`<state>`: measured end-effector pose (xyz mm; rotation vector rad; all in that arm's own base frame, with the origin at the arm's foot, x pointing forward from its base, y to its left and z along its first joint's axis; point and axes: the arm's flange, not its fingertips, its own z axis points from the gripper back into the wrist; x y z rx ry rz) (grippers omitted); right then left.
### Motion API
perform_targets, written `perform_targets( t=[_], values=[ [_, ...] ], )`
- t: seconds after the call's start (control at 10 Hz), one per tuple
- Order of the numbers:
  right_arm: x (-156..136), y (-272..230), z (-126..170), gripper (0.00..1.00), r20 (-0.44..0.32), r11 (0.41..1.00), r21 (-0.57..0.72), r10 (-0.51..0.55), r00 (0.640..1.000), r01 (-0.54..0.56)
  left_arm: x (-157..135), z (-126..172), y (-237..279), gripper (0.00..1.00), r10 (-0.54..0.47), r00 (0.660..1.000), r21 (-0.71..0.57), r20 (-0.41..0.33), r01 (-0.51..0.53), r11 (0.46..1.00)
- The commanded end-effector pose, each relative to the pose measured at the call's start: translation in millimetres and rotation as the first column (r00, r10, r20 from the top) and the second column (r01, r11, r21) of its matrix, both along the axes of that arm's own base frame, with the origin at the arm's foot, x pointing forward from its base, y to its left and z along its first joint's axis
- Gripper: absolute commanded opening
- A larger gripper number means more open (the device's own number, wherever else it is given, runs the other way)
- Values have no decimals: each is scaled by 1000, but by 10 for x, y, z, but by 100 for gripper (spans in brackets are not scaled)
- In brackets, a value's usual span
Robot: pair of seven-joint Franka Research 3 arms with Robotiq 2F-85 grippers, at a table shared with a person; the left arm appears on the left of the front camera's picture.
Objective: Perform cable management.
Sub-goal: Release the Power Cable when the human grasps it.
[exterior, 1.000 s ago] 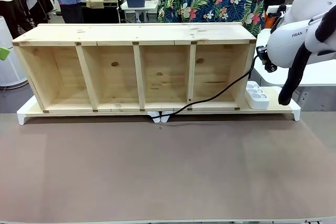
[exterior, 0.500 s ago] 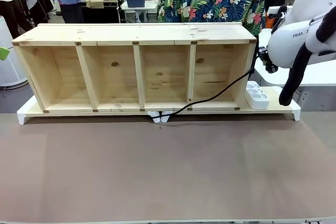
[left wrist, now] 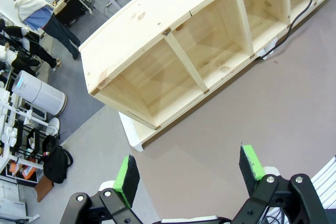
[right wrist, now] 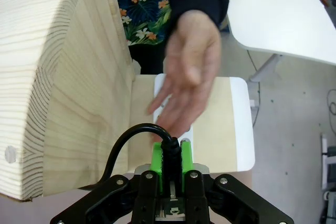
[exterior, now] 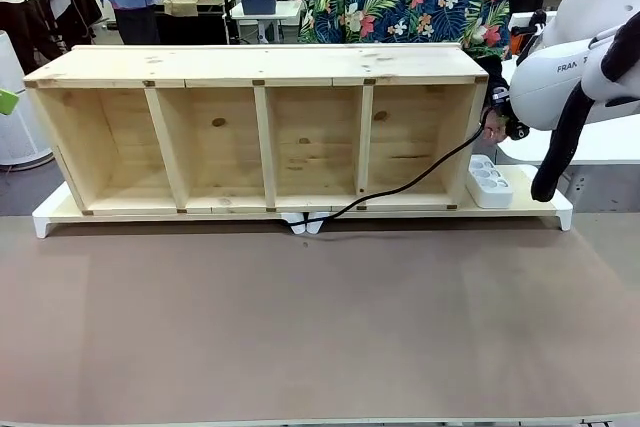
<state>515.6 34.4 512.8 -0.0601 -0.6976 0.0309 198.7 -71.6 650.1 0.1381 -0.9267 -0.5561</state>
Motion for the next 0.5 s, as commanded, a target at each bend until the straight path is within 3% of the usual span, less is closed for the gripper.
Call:
perform_targets(
  t=[0.0, 0.4],
  values=[
    [5, 23, 26, 17, 9, 1000, 1, 3, 1000, -3, 4, 1, -1, 100, 1, 1000, 1, 2, -1, 1000],
    [5, 23, 26, 17, 9, 1000, 1, 3, 1000, -3, 4, 1, -1, 100, 1, 1000, 1, 2, -1, 1000]
  ],
)
